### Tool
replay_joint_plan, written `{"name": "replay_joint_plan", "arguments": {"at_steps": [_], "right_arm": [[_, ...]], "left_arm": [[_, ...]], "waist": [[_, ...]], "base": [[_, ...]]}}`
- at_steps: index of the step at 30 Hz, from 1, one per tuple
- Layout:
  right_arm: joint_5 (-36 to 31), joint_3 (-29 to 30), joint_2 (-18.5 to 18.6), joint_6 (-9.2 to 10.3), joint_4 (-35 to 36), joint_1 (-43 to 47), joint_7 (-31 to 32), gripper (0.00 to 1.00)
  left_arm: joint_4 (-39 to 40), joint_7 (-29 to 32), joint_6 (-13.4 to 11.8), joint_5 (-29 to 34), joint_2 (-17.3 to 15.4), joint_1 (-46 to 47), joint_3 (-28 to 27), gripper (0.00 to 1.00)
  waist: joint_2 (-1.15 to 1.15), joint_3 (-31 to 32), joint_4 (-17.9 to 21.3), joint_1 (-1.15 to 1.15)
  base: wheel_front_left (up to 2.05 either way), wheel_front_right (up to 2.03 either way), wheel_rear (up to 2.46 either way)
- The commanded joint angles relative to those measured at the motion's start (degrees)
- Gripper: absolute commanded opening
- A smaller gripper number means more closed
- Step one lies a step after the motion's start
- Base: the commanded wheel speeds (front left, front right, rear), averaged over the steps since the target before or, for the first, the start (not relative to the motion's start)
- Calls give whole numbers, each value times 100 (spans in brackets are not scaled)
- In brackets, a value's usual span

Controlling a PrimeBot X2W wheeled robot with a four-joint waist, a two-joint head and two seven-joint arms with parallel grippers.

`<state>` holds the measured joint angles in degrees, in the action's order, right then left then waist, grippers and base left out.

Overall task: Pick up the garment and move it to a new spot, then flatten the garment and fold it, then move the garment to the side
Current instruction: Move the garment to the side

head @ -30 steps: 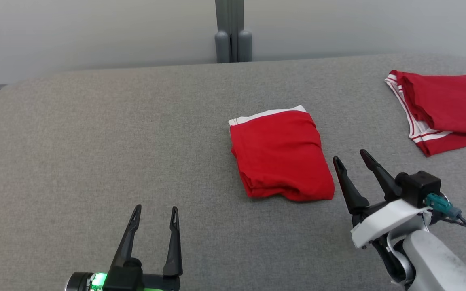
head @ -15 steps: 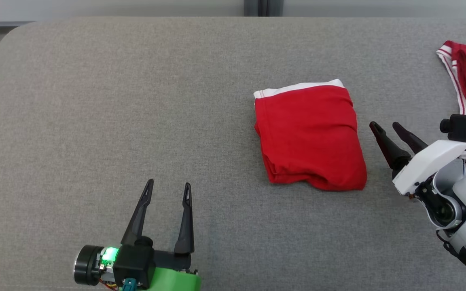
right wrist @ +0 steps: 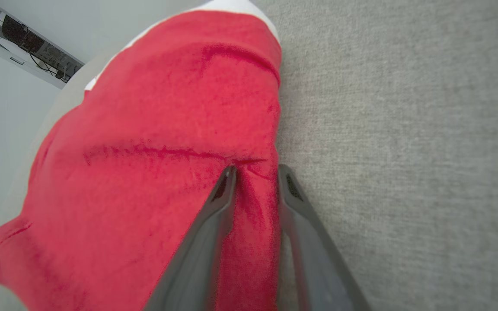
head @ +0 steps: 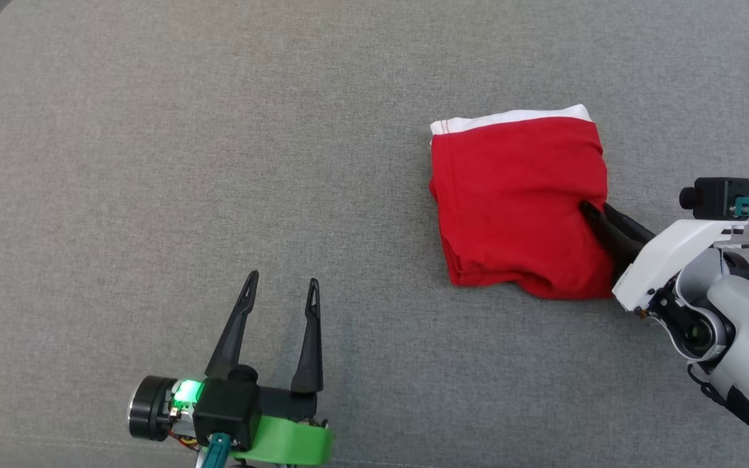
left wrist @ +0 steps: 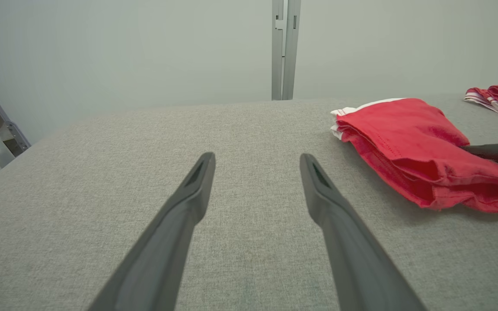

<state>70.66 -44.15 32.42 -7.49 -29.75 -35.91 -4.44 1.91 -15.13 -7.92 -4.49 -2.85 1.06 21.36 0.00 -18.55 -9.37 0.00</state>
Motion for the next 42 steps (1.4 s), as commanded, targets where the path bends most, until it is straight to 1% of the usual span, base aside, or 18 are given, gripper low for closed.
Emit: {"name": "replay_joint_plan", "arguments": {"at_steps": [1, 7, 13, 17, 23, 29, 35, 39, 42], "right_arm": [[47, -97, 58, 2, -1, -85, -67, 0], [-113, -496, 360, 2, -6, -433, -445, 0], [-436, -862, 942, 3, -35, -947, -716, 0], [-569, -916, 1320, 3, -119, -1336, -828, 0], [-828, -904, 1806, 3, -364, -1974, -898, 0], [-1040, -839, 2220, 3, -578, -2441, -939, 0], [-1202, -714, 2639, 6, -798, -2680, -963, 0], [-1326, -659, 2821, 5, -1092, -2726, -906, 0], [-1350, -588, 2857, 6, -1321, -2769, -912, 0]], "left_arm": [[-7, 1, -11, -64, -12, 100, 4, 100], [-21, 1, 24, -14, -13, 158, -7, 100], [66, 0, 82, 93, -13, 281, -58, 100], [102, 0, 133, 185, -14, 380, -111, 100], [138, 1, 233, 322, -16, 578, -143, 100], [164, 1, 311, 394, -42, 754, -171, 100], [187, 1, 351, 432, -58, 899, -169, 100], [160, 1, 367, 402, -59, 976, -175, 100], [158, 1, 380, 414, -68, 1005, -188, 100]], "waist": [[0, -3, 27, 0], [0, -53, 234, 0], [0, -261, 615, 0], [0, -443, 887, 0], [0, -758, 1128, 0], [0, -1056, 1200, 0], [0, -1279, 1147, 0], [0, -1390, 1078, 0], [0, -1446, 1040, 0]], "base": [[0, 0, 0], [0, 0, 0], [0, 0, 0], [0, 0, 0], [0, 0, 0], [0, 0, 0], [0, 0, 0], [0, 0, 0], [0, 0, 0]]}}
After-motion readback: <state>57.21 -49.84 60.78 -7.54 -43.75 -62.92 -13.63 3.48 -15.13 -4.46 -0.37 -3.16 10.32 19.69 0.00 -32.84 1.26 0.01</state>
